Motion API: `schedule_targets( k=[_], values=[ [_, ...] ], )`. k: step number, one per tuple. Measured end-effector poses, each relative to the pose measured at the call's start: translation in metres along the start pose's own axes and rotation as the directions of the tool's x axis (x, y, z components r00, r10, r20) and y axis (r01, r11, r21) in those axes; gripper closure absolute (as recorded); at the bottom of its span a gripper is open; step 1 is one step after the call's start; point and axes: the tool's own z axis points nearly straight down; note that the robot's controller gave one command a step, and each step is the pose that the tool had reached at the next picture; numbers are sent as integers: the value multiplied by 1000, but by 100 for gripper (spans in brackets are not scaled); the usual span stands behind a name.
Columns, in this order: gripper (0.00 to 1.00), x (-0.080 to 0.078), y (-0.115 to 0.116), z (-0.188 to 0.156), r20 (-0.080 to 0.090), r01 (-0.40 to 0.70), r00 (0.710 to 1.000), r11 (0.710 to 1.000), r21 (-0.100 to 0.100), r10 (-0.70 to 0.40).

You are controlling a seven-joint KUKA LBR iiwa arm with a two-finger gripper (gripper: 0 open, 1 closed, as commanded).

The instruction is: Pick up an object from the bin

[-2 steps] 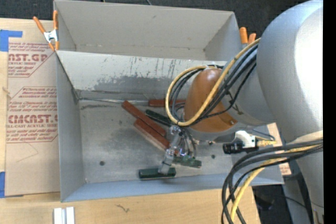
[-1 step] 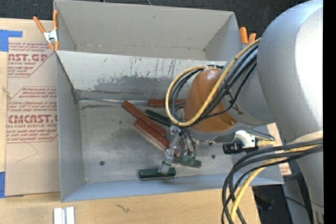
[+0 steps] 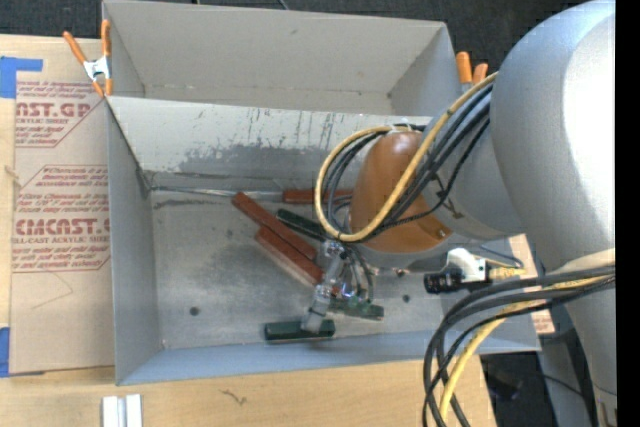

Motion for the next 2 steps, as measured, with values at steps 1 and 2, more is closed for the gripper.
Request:
schedule_targets(
  k=[1, 2],
  values=[
    [100, 0, 0, 0, 1, 0, 1000, 1000, 0, 0],
    [100, -1, 1, -42, 2, 1, 1000, 1000, -2, -1]
  ],
)
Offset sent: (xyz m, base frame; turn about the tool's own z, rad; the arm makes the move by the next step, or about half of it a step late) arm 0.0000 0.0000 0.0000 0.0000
